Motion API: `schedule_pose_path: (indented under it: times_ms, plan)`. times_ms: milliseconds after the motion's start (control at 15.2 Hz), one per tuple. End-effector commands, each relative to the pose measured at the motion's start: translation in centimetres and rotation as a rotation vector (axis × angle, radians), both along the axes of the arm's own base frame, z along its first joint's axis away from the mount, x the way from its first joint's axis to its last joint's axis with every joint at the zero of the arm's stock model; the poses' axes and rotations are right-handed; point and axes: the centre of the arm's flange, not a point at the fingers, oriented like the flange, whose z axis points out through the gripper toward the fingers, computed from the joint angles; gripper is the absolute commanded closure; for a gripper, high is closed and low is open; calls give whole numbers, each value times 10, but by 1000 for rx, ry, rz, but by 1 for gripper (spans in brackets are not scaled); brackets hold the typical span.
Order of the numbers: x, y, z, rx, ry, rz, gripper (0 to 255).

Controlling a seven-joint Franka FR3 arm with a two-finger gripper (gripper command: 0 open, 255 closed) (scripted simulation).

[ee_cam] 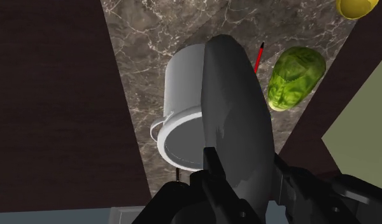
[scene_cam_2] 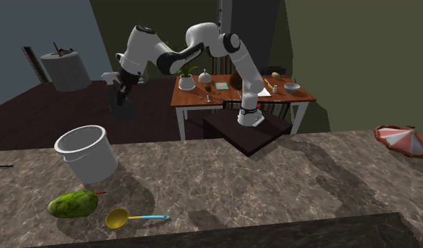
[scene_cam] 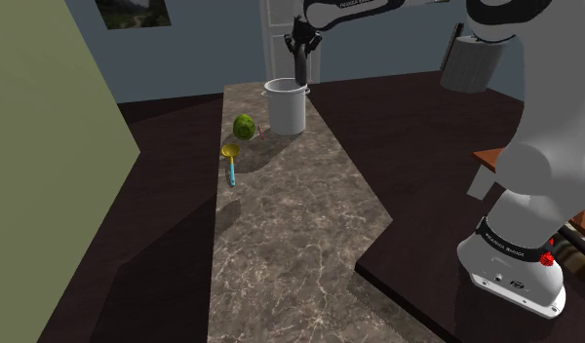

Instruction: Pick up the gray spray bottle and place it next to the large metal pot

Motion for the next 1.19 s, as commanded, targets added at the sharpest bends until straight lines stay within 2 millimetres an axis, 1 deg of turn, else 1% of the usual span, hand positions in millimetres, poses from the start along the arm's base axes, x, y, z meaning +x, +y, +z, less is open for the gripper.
schedule_pose_path:
  times_ms: [0,330,1122]
  plan:
    - [15,-20,1,-1,1,0,255]
    - [51,-78,1,-1,1,0,255]
    - [51,-78,-62,-1,1,0,255]
